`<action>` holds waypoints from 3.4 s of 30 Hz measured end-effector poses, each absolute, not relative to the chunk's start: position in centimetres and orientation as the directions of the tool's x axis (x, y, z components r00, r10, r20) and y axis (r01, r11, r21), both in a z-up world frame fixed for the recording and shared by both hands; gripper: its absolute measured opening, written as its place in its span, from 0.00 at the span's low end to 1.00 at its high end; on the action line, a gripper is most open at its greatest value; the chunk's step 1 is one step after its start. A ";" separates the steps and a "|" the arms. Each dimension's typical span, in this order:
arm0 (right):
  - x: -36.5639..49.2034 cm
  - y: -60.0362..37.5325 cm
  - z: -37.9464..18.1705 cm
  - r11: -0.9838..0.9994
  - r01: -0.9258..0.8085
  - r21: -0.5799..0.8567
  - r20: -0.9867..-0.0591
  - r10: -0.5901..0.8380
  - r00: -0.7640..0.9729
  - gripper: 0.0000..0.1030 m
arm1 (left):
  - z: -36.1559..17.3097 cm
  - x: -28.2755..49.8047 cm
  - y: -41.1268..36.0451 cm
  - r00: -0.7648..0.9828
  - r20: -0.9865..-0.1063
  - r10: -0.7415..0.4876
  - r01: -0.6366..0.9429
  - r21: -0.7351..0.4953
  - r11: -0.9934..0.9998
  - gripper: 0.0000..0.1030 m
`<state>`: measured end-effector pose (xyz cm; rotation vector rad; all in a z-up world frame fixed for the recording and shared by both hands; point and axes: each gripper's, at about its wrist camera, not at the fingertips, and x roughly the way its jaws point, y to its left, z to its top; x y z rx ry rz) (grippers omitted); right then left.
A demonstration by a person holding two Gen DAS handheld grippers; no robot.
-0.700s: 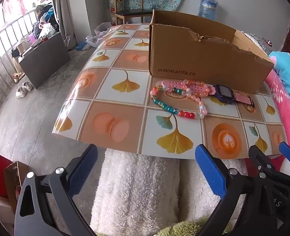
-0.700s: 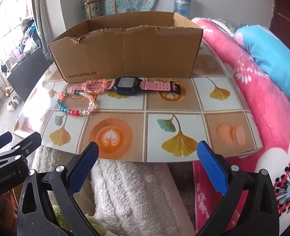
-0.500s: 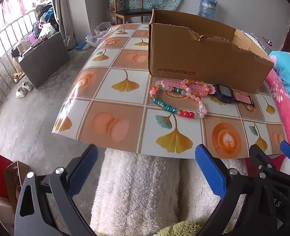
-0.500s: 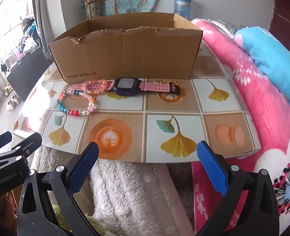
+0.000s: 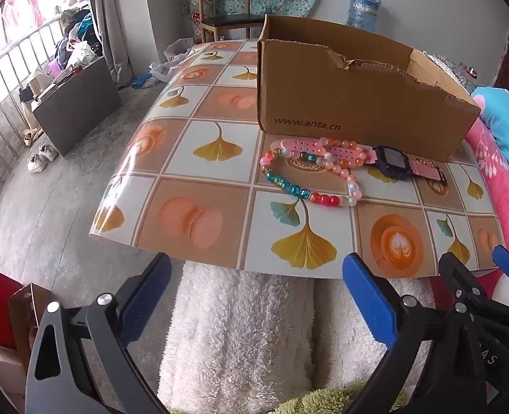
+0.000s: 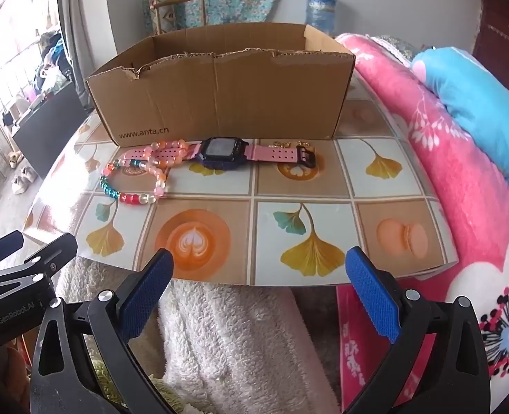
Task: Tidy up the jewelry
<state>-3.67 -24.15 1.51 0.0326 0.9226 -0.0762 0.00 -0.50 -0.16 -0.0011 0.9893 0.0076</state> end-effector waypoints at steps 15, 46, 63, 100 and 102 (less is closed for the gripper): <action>-3.8 -23.9 1.4 0.998 0.070 0.006 -0.804 -0.037 0.593 0.93 | -0.1 0.0 -0.4 0.548 -0.836 0.006 -0.009 0.002 1.000 0.95; -3.2 -23.7 1.3 0.999 0.046 0.005 -0.809 -0.023 0.587 0.93 | -0.5 0.7 0.6 0.544 -0.839 0.017 -0.026 0.003 1.000 0.95; -1.9 -24.4 1.5 0.998 0.017 0.058 -0.786 0.035 0.618 0.93 | -1.4 1.7 1.2 0.574 -0.819 0.004 -0.003 0.003 1.000 0.95; 5.3 -21.6 -0.6 0.902 -0.189 0.387 -0.758 0.428 0.492 0.46 | -2.6 10.4 1.7 0.528 -0.778 -0.340 0.263 -0.231 0.937 0.54; 5.5 -21.4 -1.0 0.907 -0.188 0.377 -0.771 0.420 0.478 0.35 | -3.2 10.9 1.4 0.502 -0.797 -0.336 0.273 -0.223 0.936 0.47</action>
